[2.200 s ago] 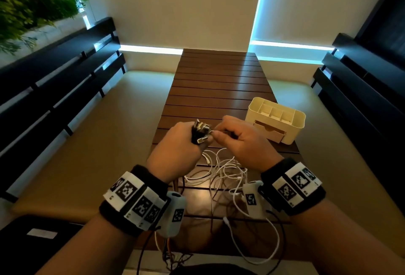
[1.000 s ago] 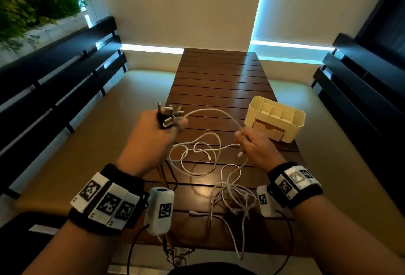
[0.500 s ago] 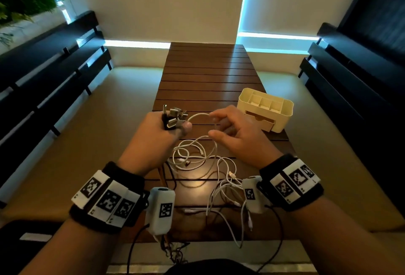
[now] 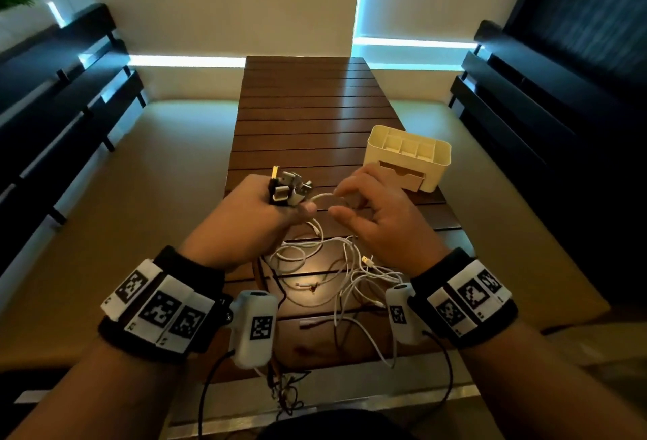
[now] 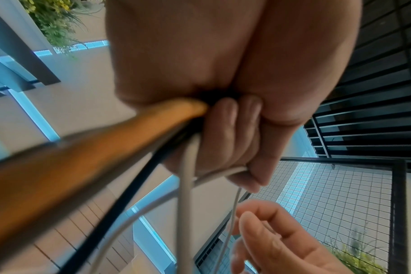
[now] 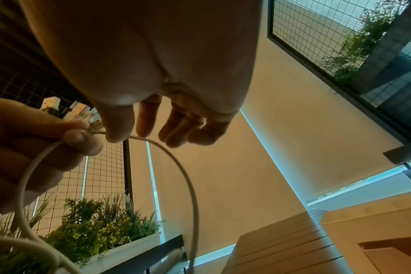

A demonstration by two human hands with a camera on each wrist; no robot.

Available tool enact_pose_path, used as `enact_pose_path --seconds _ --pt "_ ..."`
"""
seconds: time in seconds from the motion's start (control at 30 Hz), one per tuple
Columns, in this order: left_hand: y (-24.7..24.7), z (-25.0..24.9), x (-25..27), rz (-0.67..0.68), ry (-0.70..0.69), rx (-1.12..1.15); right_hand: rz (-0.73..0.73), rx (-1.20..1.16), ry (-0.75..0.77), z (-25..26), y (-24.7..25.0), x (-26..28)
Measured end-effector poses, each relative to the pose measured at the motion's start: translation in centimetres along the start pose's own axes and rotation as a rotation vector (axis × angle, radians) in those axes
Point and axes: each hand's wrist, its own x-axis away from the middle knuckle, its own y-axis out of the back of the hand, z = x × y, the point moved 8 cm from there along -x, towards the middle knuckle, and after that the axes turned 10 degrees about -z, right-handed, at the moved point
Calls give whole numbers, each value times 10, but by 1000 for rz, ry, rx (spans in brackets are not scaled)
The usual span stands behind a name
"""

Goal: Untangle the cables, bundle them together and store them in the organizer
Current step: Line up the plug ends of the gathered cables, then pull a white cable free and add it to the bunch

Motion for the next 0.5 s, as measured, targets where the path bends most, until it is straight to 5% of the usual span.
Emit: enact_pose_path --seconds 0.2,0.3,0.5 --pt "3 14 9 109 25 66 61 -70 -63 11 -15 17" --pt "11 18 7 32 6 80 145 -88 -121 10 -20 32" --pt "39 37 -7 -209 10 187 657 148 -490 -36 -53 90"
